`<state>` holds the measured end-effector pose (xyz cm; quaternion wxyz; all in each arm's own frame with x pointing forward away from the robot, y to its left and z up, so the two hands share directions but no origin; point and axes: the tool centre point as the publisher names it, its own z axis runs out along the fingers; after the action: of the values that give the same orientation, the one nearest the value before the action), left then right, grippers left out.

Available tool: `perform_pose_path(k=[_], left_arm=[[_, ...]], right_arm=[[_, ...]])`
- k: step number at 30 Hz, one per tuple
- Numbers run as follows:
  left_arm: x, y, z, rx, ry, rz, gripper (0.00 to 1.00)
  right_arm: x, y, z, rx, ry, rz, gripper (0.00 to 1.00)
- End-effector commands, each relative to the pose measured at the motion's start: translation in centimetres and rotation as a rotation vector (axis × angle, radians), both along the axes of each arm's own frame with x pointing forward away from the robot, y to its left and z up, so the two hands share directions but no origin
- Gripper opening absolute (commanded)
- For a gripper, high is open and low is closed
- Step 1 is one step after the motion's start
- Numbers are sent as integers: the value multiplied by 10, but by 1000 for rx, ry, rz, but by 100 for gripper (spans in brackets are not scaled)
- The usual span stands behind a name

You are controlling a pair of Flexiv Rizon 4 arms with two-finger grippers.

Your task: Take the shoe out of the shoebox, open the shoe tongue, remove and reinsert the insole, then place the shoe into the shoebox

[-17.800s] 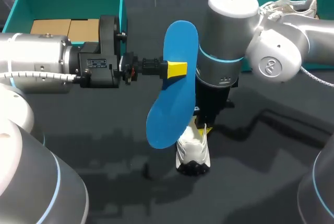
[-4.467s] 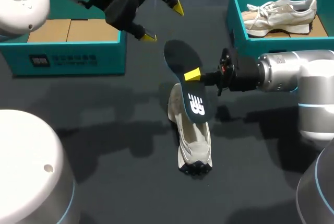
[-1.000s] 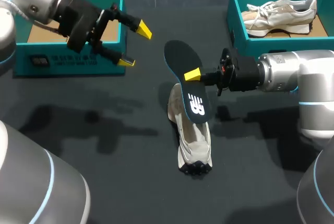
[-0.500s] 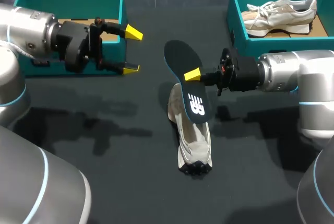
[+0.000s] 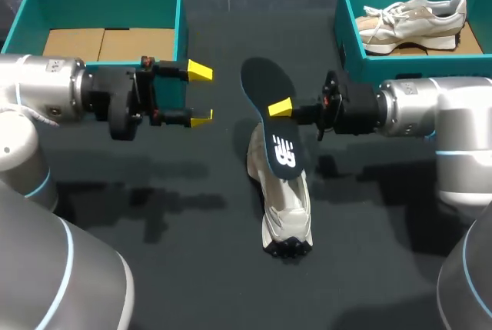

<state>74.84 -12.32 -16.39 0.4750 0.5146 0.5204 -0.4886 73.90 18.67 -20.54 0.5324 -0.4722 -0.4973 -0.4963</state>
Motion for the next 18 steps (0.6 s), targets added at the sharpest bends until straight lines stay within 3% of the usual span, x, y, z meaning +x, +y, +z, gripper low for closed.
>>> perform_pose_path(k=[1, 13, 16, 18], left_arm=[[-5, -12, -2, 38, 4, 117, 100], [15, -31, -22, 21, 61, 208, 98], [20, -35, -25, 12, 80, 206, 76], [23, -37, -26, 4, 84, 204, 56]], right_arm=[[-3, 4, 6, -22, -1, -17, 0], [-7, 10, 9, -29, -15, -41, 0], [-9, 14, 10, -32, -14, -42, 0], [-10, 16, 11, -32, -12, -42, 0]])
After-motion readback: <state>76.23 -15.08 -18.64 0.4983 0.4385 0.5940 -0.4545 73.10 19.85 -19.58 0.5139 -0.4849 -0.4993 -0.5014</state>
